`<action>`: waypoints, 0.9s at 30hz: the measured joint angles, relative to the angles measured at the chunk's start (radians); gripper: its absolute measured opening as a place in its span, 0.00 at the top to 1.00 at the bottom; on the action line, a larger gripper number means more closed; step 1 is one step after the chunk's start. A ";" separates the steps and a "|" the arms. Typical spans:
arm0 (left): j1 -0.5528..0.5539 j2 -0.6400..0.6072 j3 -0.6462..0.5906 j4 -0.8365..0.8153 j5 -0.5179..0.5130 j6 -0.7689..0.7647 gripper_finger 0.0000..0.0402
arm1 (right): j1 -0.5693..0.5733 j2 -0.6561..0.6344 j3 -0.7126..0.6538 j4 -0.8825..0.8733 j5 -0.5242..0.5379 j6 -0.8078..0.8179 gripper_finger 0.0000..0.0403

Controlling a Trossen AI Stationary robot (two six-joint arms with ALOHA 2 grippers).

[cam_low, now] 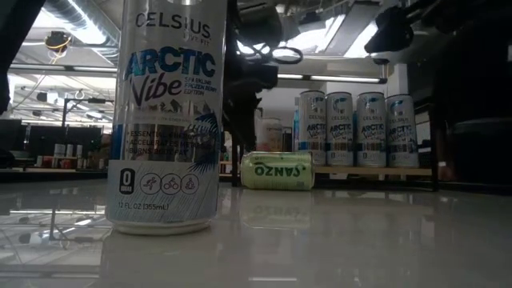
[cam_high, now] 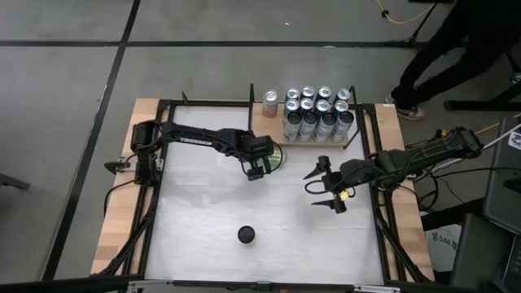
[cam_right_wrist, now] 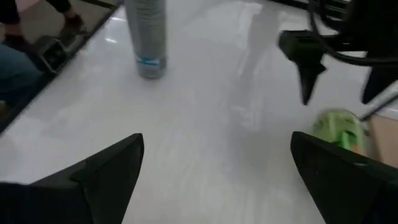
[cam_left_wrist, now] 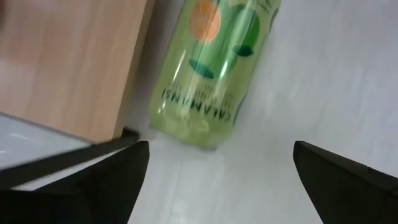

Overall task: Place canned beverage on shelf
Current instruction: Put the green soda can on the shelf

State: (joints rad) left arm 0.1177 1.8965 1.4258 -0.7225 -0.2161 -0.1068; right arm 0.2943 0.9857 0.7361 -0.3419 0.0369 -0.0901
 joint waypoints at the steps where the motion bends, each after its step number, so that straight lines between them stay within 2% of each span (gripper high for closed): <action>1: 0.000 -0.010 0.000 -0.014 0.000 0.001 0.03 | 0.000 0.003 0.000 0.008 -0.007 -0.001 0.02; 7: -0.011 -0.101 0.000 -0.058 -0.006 -0.013 0.03 | 0.000 0.047 0.000 0.008 -0.014 0.034 0.02; 10: -0.039 -0.159 0.000 -0.085 -0.041 -0.014 0.03 | 0.000 0.096 0.000 0.068 0.080 0.058 0.02; 13: -0.084 -0.217 -0.028 -0.090 -0.141 -0.017 0.03 | -0.004 0.162 0.016 0.139 0.183 0.057 0.02; 17: -0.141 -0.323 -0.177 -0.034 -0.214 -0.073 0.03 | -0.060 0.269 0.077 0.157 0.211 0.065 0.02; 22: -0.195 -0.469 -0.401 0.085 -0.217 -0.203 0.03 | -0.163 0.420 0.169 0.160 0.210 0.075 0.02; 27: -0.247 -0.564 -0.549 0.173 -0.218 -0.283 0.03 | -0.248 0.555 0.240 0.158 0.207 0.075 0.02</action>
State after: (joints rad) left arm -0.1292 1.3326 0.8771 -0.5494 -0.4337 -0.3901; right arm 0.0463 1.5404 0.9762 -0.1843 0.2436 -0.0151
